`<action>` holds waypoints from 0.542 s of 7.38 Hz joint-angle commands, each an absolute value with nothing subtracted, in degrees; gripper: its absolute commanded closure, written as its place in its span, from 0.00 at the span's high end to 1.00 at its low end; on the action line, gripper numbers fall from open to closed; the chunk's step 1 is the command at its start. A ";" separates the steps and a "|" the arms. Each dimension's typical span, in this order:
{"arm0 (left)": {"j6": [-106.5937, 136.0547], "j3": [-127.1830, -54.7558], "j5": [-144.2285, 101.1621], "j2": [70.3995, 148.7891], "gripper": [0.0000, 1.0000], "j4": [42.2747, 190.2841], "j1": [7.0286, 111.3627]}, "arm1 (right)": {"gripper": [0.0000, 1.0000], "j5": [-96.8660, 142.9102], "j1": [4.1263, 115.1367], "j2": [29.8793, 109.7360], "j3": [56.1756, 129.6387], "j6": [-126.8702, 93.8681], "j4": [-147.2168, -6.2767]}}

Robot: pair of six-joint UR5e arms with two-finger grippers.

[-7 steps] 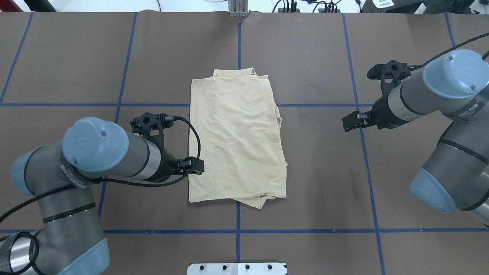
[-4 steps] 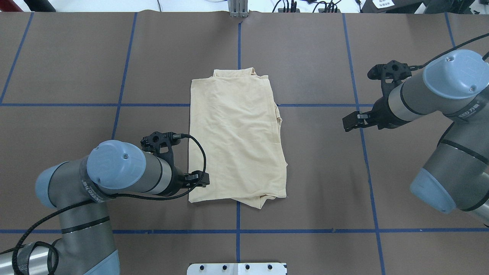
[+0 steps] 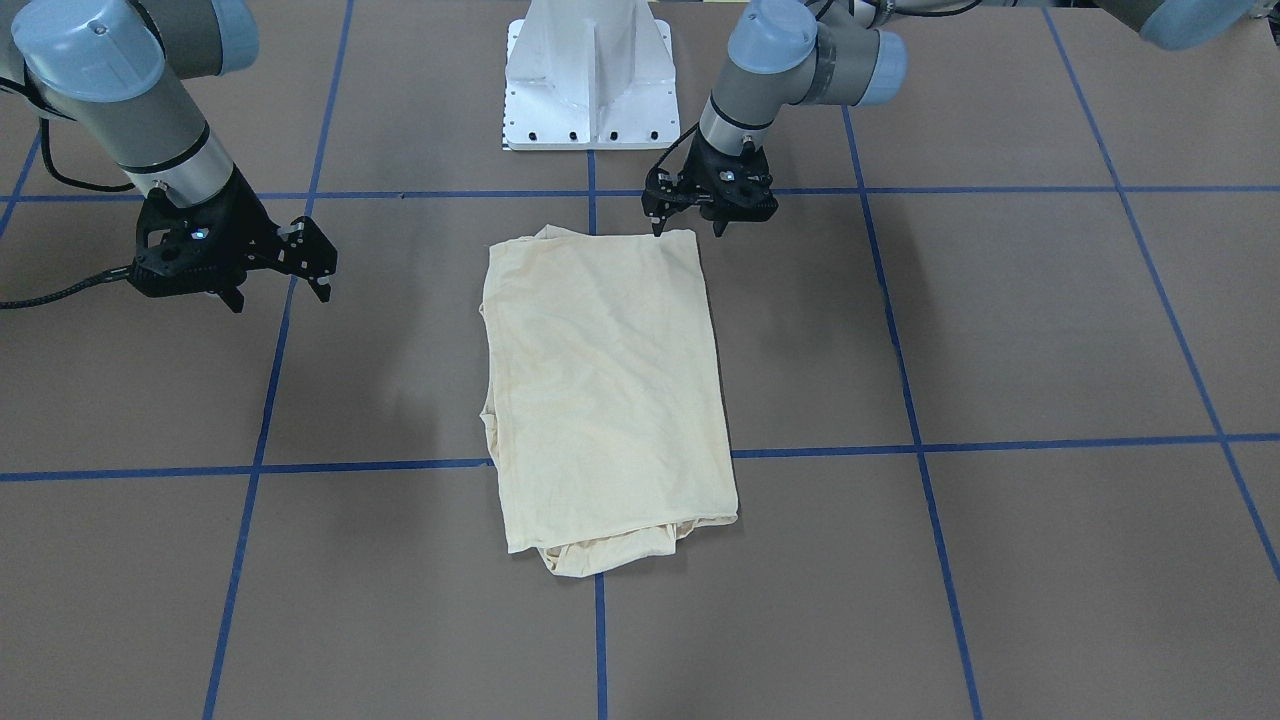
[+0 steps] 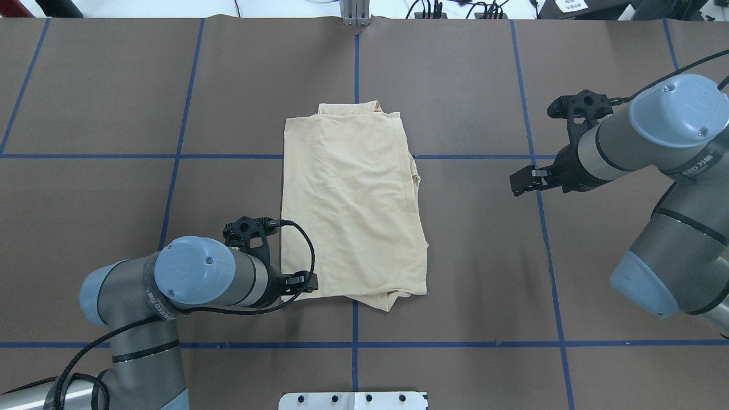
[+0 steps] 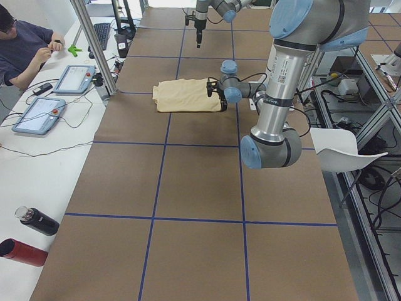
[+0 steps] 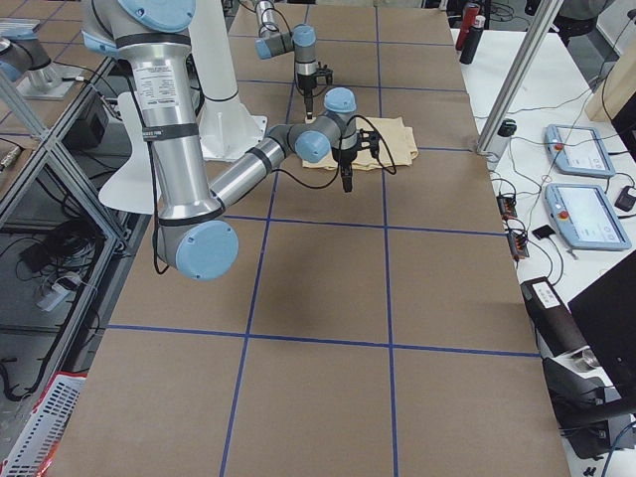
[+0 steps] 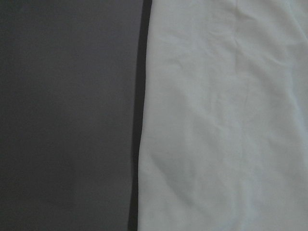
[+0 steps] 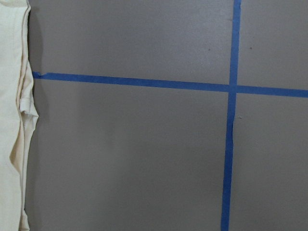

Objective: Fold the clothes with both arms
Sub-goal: 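Lower the left gripper to the near edge of the folded shirt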

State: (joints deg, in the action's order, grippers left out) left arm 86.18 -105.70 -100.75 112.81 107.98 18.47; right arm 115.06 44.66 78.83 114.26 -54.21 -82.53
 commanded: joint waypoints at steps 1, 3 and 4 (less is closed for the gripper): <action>86.22 -104.34 -100.37 113.37 0.67 108.19 18.19 | 1.00 115.05 44.65 78.75 114.34 -54.23 -82.53; 86.13 -103.89 -100.46 113.12 0.65 109.16 18.19 | 1.00 115.05 44.65 78.66 114.34 -54.23 -82.53; 86.13 -103.36 -100.46 113.29 0.65 109.16 18.11 | 1.00 115.05 44.65 78.66 114.35 -54.23 -82.53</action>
State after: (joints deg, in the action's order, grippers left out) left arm 86.14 -103.90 -100.45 113.23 108.99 18.16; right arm 115.05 44.65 78.68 114.32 -54.20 -82.53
